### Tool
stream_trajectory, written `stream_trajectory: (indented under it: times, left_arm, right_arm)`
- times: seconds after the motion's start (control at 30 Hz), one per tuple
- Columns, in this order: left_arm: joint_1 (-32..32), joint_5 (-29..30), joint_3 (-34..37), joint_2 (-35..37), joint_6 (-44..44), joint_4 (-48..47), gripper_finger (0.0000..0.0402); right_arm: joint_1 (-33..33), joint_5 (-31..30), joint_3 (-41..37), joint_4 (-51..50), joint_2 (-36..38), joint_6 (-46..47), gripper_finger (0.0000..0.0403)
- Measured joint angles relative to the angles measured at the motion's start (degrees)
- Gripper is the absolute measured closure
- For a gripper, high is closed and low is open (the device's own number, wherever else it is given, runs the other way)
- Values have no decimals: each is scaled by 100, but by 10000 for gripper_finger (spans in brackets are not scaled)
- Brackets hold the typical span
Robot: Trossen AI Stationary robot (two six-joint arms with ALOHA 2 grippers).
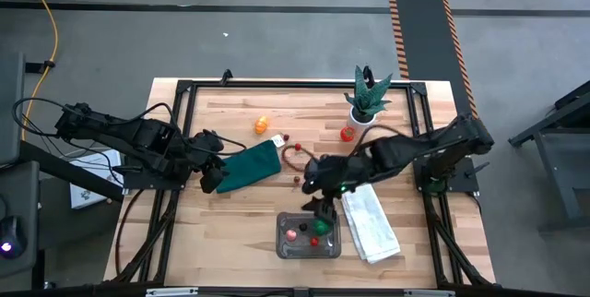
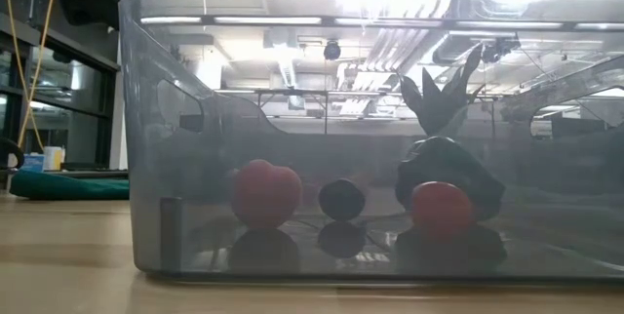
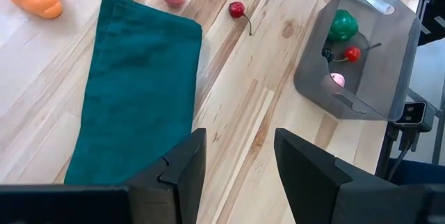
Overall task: Pick and placing Produce into tupperware
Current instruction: Put the orange croissant into the black bin
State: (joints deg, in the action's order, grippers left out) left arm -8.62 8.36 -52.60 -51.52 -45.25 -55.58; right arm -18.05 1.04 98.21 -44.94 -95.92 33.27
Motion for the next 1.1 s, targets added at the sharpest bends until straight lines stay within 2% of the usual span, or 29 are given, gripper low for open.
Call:
stream_trajectory:
  times: [0.23, 0.6, 0.87, 1.0, 1.1]
  left_arm:
    - [-2, 24, 1, -1, 299, 221, 243]
    - [2, 1246, 0, -1, 1694, 1320, 243]
    - [0, 1566, 2, -33, 2633, 1904, 243]
    - [2, 1801, 3, -102, 2704, 2127, 243]
    - [3, 1833, 0, -88, 2745, 2311, 243]
  right_arm:
    - [216, -48, 0, -418, 368, -530, 158]
    - [614, -62, -1, -1983, 432, -1801, 158]
    - [902, -180, -4, -2503, 430, -2487, 158]
    - [973, -628, -4, -2628, 440, -2754, 158]
    - [1052, -478, -11, -2631, 514, -3091, 158]
